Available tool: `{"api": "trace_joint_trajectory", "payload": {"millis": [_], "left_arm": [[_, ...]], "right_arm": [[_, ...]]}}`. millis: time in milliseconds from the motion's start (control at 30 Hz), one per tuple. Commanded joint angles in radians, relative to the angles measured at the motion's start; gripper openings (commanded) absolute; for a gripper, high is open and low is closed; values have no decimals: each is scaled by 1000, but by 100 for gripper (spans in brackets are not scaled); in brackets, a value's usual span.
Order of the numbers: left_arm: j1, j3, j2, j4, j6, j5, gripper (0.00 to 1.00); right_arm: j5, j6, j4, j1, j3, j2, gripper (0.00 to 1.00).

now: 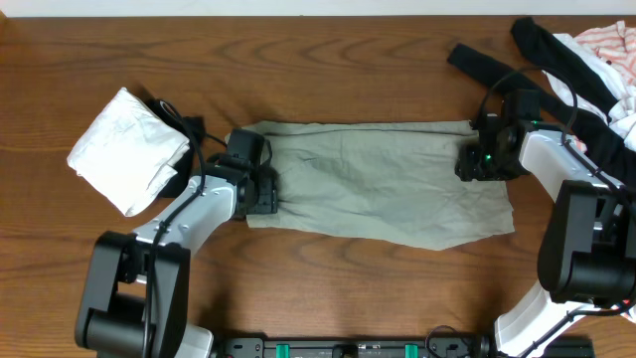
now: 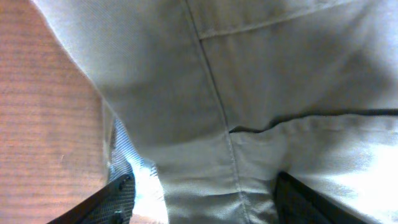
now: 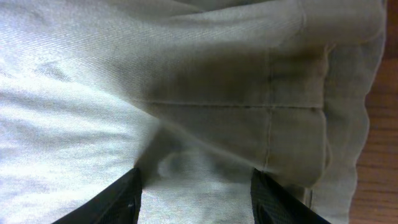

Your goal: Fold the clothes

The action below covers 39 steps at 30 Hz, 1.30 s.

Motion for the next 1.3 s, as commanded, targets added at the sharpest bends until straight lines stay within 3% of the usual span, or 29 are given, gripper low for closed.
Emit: {"api": "trace_joint_trajectory", "payload": {"millis": [0,133,233,267,433,500,600,1000,1067,1167,1233,1267], "left_arm": [[3,-3,-45,-27,6,-21,76],[3,-3,-80,-41,-10,-10,74],[3,-3,-83,-44,-25,50,46],[3,-3,-83,-45,-25,94,41],[3,-3,-83,-65,-43,128,42],[3,-4,-83,-83,-43,122,54],[3,-4,-83,-103,-44,105,62],[3,-4,-83,-161,-161,119,61],[3,-4,-83,-161,-160,120,49],[3,-4,-83,-156,-160,120,19],[3,-4,-83,-154,-160,120,7],[3,-4,-83,-154,-159,119,6]], "right_arm": [[21,-7,-7,-10,-35,23,54],[21,-8,-5,-10,-35,23,54],[21,-8,-5,-10,-35,23,54],[21,-8,-5,-10,-35,23,54],[21,-8,-6,-10,-35,23,54],[21,-8,-8,-10,-35,23,53],[21,-8,-9,-10,-35,23,54],[21,-8,-10,-10,-35,23,53],[21,-8,-12,-10,-35,23,52],[21,-8,-15,-10,-35,23,51],[21,-8,-16,-10,-35,23,51],[21,-8,-16,-10,-35,23,51]]}}
